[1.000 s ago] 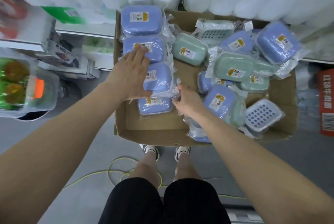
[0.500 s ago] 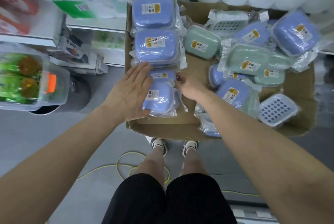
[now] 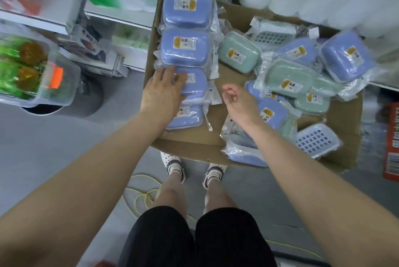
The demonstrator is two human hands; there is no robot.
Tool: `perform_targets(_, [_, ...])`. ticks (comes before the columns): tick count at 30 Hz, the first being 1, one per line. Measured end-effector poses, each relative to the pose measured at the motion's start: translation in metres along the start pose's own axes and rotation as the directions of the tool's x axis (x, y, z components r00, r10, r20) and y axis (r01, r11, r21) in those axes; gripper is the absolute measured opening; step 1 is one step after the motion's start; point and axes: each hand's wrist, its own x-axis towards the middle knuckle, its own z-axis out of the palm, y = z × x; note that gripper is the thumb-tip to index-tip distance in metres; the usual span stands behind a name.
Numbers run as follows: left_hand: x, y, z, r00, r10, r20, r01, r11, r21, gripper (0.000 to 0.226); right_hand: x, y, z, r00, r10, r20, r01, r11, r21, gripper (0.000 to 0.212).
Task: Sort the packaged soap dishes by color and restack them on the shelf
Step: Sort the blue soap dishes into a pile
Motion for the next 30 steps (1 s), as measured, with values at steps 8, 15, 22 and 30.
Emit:
perform_targets(8, [-0.071,0.018,0.030,0.995,-0.068,-0.066,0.052,0.974,-0.219,0.034,0.005,-0.019,0.003,0.957,-0.271,0.099,0.282,0.951,-0.123,0.052])
perform_targets(15, [-0.077,0.049,0.047,0.908,-0.174,0.382,0.257,0.949,-0.180,0.062,0.019,-0.038,0.014,0.975,-0.027,0.222,0.003,0.994,0.109,0.059])
perform_targets(22, [-0.067,0.031,0.044,0.910,-0.179,0.375,0.223,0.972,-0.078,0.066,0.019,-0.030,-0.008,0.985,-0.045,0.167,0.043,0.999,0.016,0.050])
perform_targets(30, [-0.038,0.120,0.003,0.978,0.139,0.156,-0.079,0.936,-0.342,0.047,-0.005,0.051,-0.117,0.982,-0.038,-0.185,0.021,0.996,-0.090,0.028])
